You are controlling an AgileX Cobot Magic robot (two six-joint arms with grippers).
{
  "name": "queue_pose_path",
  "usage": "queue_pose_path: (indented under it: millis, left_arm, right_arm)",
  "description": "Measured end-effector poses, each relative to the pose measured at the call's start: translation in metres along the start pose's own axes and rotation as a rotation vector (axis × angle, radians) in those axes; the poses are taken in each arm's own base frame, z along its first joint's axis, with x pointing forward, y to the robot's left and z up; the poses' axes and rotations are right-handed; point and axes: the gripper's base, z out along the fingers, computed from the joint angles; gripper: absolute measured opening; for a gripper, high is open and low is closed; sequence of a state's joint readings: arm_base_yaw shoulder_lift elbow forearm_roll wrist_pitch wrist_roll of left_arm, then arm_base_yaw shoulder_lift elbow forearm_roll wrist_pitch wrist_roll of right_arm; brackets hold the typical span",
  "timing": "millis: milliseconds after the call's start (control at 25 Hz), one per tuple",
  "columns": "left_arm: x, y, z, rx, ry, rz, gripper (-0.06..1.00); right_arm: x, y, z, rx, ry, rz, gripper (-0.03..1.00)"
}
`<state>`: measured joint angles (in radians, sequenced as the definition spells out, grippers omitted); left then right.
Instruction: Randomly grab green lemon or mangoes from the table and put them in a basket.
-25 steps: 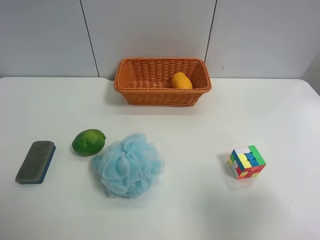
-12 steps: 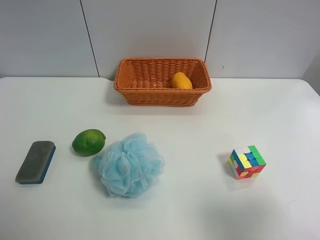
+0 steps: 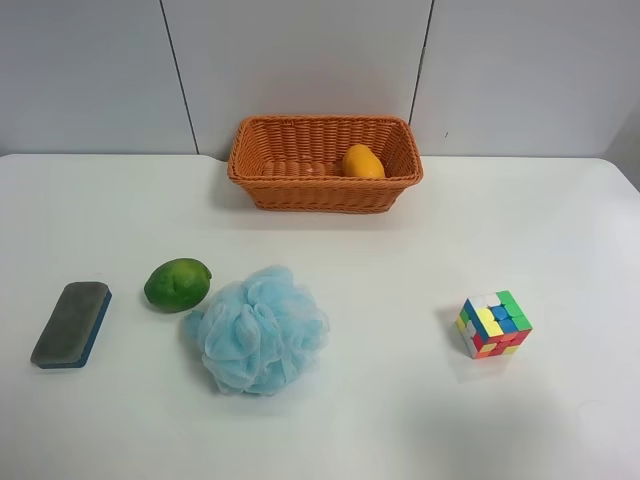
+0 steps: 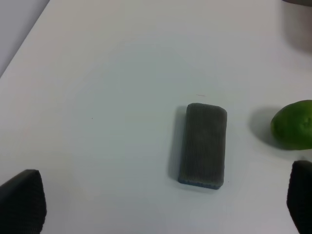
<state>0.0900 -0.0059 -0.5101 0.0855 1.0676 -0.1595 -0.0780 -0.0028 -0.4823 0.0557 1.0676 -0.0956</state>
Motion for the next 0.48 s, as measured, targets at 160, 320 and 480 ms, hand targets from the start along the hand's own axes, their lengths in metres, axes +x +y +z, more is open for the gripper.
queue_pose_path:
  millis: [160,320,480]
  left_arm:
    - [0.0,0.0,0.0,0.0,0.0,0.0,0.99]
    - [0.0,0.0,0.0,0.0,0.0,0.0,0.99]
    - [0.0,0.0,0.0,0.0,0.0,0.0,0.99]
  right_arm:
    - [0.0,0.0,0.0,0.0,0.0,0.0,0.98]
    - [0.0,0.0,0.0,0.0,0.0,0.0,0.98]
    - [0.0,0.0,0.0,0.0,0.0,0.001,0.98]
